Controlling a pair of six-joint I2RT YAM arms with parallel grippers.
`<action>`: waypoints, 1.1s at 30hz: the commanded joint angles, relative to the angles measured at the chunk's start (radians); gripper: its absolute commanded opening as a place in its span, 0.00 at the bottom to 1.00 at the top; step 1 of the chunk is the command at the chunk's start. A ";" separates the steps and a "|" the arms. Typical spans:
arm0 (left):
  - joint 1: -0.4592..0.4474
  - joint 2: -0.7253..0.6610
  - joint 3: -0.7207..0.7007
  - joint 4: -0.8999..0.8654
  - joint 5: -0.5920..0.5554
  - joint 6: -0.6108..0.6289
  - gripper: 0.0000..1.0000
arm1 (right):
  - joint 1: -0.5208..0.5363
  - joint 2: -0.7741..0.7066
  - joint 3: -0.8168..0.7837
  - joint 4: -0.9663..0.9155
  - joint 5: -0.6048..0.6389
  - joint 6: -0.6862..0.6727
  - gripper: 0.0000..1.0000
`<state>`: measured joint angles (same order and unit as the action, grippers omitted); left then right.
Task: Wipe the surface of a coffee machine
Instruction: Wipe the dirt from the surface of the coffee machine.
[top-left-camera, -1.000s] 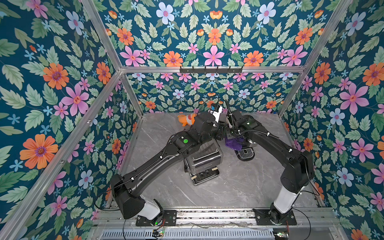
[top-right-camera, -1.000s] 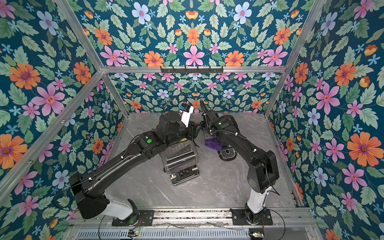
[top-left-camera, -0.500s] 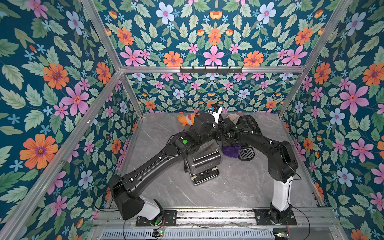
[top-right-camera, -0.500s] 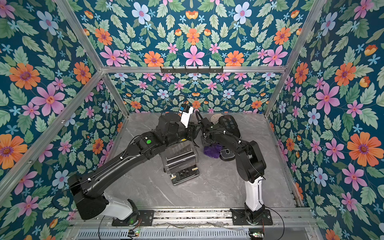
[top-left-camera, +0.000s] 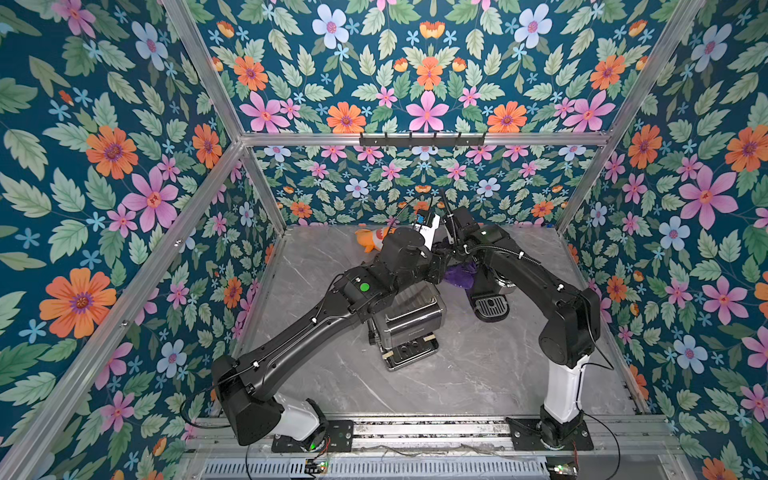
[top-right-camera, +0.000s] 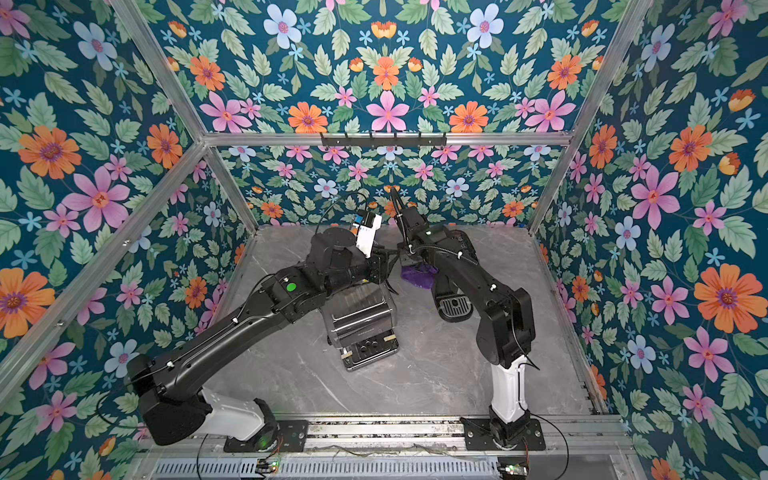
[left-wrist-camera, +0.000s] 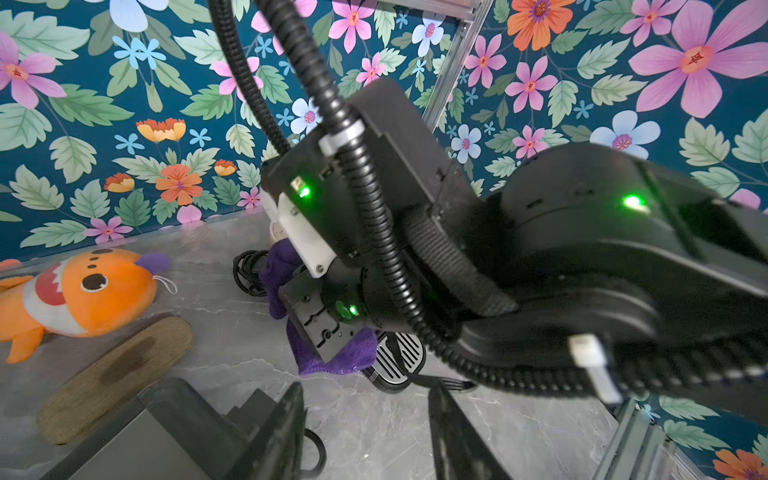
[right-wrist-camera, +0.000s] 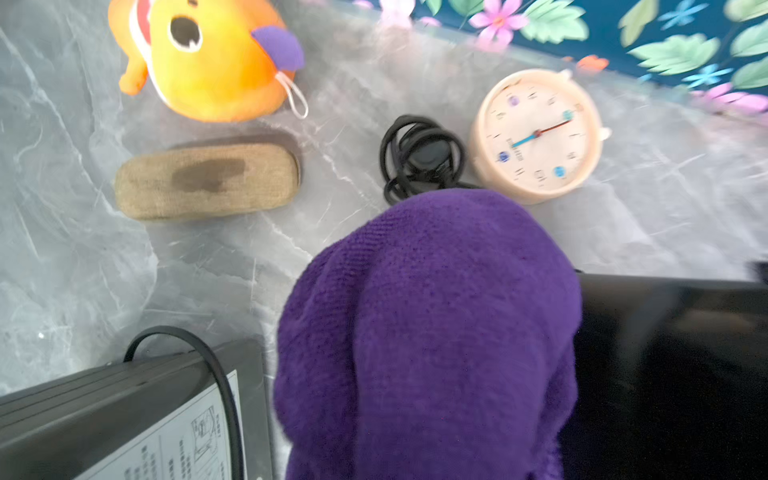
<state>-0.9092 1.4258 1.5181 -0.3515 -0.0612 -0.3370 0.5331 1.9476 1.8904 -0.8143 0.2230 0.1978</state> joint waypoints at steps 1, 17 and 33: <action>0.003 -0.008 -0.005 0.024 -0.016 0.000 0.49 | 0.001 0.002 -0.028 -0.039 0.045 -0.016 0.00; 0.003 -0.022 -0.018 0.027 -0.010 -0.015 0.49 | 0.031 0.024 0.068 -0.128 0.007 -0.005 0.00; 0.003 -0.016 -0.024 0.037 0.033 -0.036 0.49 | 0.008 -0.436 -0.112 -0.163 0.025 0.113 0.00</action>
<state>-0.9089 1.4036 1.4876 -0.3340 -0.0490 -0.3653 0.5537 1.6024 1.8561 -0.9989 0.2390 0.2501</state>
